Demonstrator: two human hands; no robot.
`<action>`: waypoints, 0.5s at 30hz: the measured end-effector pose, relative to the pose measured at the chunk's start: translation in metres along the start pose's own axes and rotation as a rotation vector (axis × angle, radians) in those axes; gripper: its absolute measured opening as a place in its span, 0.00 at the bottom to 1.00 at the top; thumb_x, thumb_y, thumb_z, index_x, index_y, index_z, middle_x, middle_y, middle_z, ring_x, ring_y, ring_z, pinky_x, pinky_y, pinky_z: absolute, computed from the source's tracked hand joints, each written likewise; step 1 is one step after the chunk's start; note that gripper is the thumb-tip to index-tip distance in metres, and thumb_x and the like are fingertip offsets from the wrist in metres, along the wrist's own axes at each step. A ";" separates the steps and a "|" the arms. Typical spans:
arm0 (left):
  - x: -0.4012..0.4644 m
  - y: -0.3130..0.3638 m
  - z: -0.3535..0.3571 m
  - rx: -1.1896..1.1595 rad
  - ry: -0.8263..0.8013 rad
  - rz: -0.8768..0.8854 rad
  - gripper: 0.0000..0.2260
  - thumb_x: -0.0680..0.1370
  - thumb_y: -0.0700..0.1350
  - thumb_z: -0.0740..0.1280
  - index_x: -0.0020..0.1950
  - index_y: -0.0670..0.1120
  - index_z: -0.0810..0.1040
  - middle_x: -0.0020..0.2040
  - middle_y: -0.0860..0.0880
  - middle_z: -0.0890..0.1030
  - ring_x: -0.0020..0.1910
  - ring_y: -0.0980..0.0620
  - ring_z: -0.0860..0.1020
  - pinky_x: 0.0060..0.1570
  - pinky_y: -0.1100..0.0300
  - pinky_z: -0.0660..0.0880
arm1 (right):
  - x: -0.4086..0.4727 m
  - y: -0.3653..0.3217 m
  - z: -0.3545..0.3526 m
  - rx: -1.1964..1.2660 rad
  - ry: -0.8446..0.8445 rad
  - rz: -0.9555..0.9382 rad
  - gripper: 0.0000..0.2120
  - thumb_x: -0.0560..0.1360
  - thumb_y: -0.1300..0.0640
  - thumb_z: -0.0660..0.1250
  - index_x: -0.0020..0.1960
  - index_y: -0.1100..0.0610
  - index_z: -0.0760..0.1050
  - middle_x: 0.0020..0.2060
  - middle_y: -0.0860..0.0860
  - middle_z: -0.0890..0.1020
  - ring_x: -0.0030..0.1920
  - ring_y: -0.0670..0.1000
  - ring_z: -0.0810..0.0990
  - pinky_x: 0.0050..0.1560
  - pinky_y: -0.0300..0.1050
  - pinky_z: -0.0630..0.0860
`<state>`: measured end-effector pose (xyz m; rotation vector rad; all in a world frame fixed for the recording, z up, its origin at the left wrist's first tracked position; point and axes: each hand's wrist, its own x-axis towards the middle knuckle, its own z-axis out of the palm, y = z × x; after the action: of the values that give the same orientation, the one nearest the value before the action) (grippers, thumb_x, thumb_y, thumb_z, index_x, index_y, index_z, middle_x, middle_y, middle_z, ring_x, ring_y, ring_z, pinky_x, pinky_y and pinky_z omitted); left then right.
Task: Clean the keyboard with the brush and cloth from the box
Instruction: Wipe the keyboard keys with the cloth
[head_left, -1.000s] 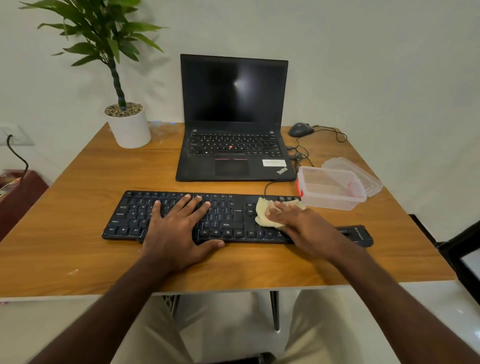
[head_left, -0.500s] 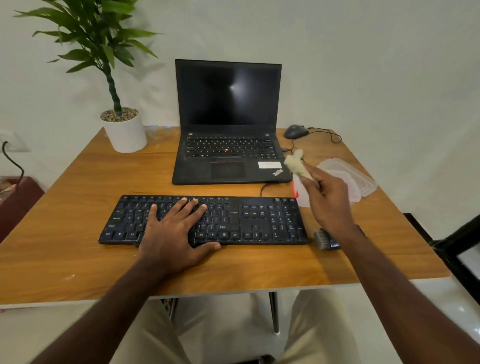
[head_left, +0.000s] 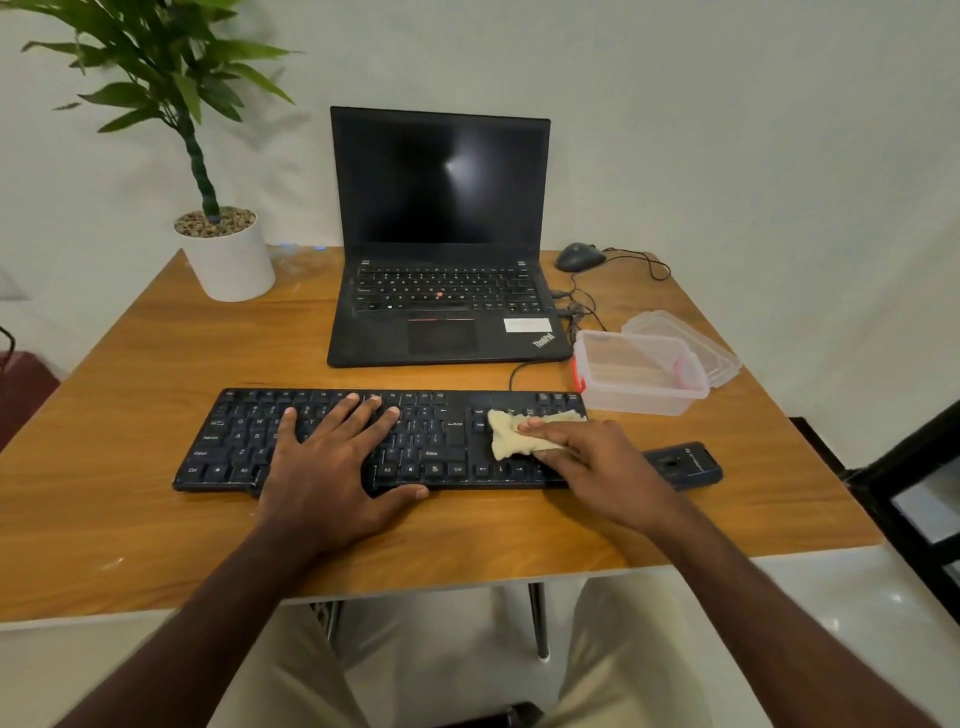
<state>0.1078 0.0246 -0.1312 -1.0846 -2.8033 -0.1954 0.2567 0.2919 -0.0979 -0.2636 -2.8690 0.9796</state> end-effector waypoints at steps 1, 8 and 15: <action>0.000 0.000 0.000 -0.006 0.004 0.002 0.48 0.66 0.83 0.41 0.80 0.58 0.58 0.80 0.54 0.60 0.80 0.54 0.54 0.75 0.33 0.45 | -0.001 -0.001 -0.003 0.113 0.012 0.040 0.15 0.82 0.58 0.65 0.67 0.49 0.78 0.62 0.46 0.83 0.55 0.43 0.79 0.59 0.45 0.76; 0.000 0.000 -0.001 -0.015 -0.003 -0.001 0.48 0.66 0.83 0.43 0.80 0.58 0.57 0.80 0.55 0.59 0.80 0.55 0.53 0.75 0.34 0.45 | 0.022 0.007 -0.025 0.441 0.502 0.065 0.15 0.83 0.59 0.64 0.68 0.54 0.78 0.54 0.51 0.86 0.54 0.50 0.84 0.50 0.47 0.81; 0.000 -0.002 -0.002 -0.028 0.011 0.006 0.47 0.67 0.83 0.45 0.80 0.59 0.57 0.80 0.55 0.58 0.80 0.55 0.52 0.75 0.35 0.44 | 0.029 0.005 -0.008 -0.324 -0.135 -0.040 0.22 0.85 0.58 0.58 0.76 0.44 0.66 0.78 0.42 0.63 0.78 0.45 0.59 0.80 0.49 0.52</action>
<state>0.1070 0.0232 -0.1290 -1.0944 -2.7954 -0.2397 0.2298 0.3063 -0.0931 -0.1683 -3.1358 0.5411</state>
